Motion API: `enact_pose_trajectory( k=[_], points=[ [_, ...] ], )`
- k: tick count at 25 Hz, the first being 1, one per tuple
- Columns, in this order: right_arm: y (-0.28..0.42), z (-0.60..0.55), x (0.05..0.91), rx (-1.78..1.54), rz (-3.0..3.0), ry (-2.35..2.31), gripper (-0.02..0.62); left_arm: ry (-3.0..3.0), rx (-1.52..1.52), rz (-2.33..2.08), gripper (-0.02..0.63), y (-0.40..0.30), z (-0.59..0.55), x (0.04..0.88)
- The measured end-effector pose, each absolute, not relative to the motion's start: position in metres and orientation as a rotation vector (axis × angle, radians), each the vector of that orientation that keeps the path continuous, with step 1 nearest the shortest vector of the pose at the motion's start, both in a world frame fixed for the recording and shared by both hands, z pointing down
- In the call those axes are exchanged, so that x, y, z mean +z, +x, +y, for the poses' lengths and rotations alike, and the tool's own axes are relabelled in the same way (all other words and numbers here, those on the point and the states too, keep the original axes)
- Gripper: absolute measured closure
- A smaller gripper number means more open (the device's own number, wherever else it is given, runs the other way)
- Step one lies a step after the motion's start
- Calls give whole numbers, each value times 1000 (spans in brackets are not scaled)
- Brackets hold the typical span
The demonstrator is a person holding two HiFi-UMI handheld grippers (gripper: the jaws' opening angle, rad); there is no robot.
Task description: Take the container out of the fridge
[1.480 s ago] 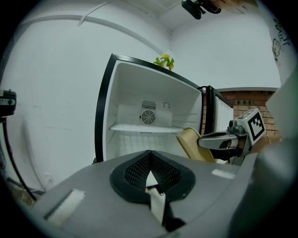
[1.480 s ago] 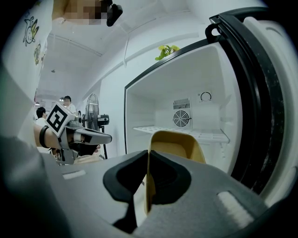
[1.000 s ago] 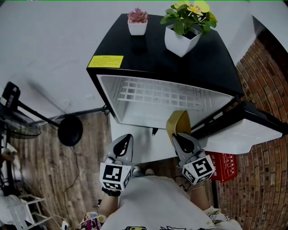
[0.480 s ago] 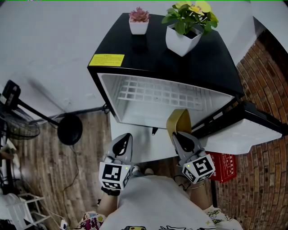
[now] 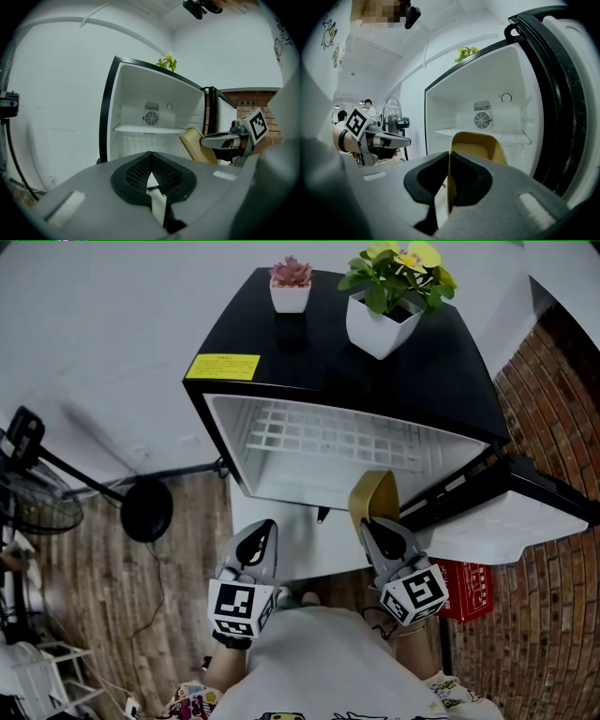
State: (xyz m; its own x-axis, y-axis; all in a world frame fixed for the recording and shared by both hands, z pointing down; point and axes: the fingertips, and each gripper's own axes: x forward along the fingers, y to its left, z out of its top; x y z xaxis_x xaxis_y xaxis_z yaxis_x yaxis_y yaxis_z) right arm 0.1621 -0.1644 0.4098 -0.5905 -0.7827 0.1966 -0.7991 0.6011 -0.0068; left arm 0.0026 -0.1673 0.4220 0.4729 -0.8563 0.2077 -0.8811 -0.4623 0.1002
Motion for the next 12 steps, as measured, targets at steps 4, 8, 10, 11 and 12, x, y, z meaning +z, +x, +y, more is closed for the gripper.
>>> enact_pose_trajectory(
  k=[4,8,10,11,12],
  points=[
    [160,-165,410,142,-2657,1316,580,2521,189,-1515,594,0,-168,422],
    [157,-165,409,145,-2665,1312,580,2519,189,-1517,595,-1,-169,422],
    [157,-165,409,142,-2665,1310,580,2520,190,-1515,594,-1,-169,422],
    [156,-165,409,141,-2665,1309,580,2520,189,-1514,594,-1,-169,422],
    [156,-165,409,140,-2665,1307,580,2520,188,-1513,595,-1,-169,422]
  ],
)
